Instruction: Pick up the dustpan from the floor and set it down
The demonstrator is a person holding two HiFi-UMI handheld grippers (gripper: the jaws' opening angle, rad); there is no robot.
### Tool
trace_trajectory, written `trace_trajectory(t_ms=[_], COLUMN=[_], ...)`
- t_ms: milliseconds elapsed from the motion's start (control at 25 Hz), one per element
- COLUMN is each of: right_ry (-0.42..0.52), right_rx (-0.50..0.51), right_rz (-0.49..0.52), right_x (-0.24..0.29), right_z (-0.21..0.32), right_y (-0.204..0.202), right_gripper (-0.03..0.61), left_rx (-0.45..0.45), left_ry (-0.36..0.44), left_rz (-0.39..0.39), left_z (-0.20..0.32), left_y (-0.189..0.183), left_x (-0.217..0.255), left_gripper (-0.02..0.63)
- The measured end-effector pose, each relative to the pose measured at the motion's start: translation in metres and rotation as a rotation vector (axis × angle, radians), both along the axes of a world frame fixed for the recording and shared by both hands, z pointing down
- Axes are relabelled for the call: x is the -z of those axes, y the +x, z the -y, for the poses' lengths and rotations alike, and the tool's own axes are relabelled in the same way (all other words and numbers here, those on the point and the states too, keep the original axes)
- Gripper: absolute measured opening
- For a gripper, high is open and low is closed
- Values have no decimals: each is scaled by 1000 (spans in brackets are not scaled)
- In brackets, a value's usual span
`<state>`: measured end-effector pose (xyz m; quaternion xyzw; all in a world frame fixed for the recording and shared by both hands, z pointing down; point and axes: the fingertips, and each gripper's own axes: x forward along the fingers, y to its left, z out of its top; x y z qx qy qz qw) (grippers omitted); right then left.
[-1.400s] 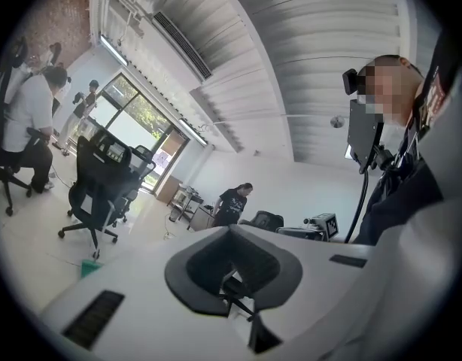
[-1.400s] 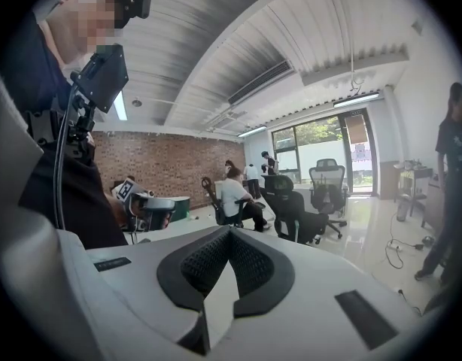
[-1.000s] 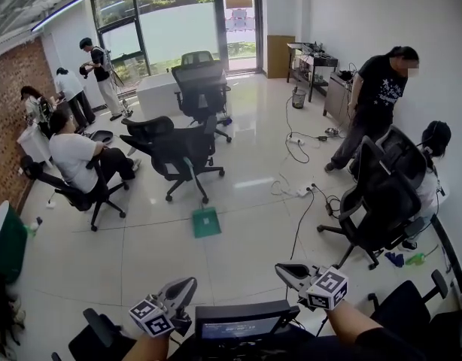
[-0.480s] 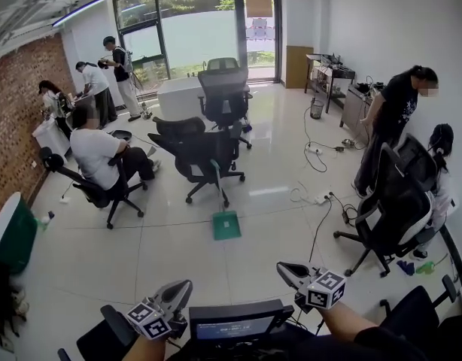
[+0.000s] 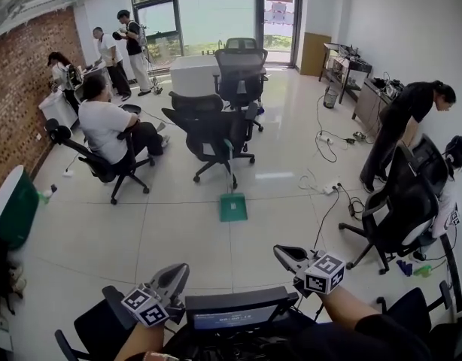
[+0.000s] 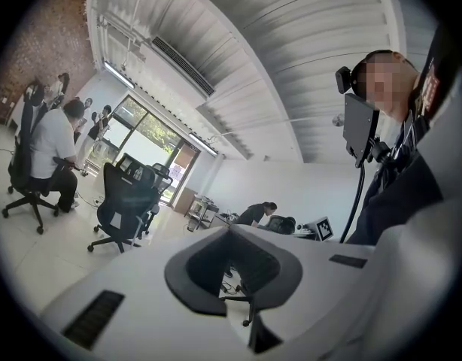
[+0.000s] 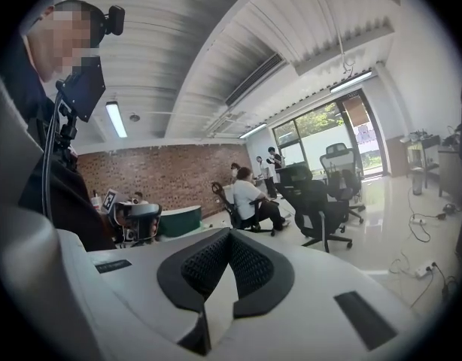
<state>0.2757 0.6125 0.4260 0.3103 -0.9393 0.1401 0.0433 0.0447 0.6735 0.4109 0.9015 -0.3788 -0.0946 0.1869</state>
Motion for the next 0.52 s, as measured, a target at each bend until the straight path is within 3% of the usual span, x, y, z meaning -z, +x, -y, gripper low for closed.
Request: trace_trajectory(t_ms=[520], right_ry=[-10], right_rx=[19], right_rz=[-23], right_x=[-7], right_z=[26], right_y=[0], right_gripper=[3], left_rx=[5], left_ry=[-4], left_rz=[-17], left_z=[25], left_y=[5], left_x=[-5], left_gripper=[8])
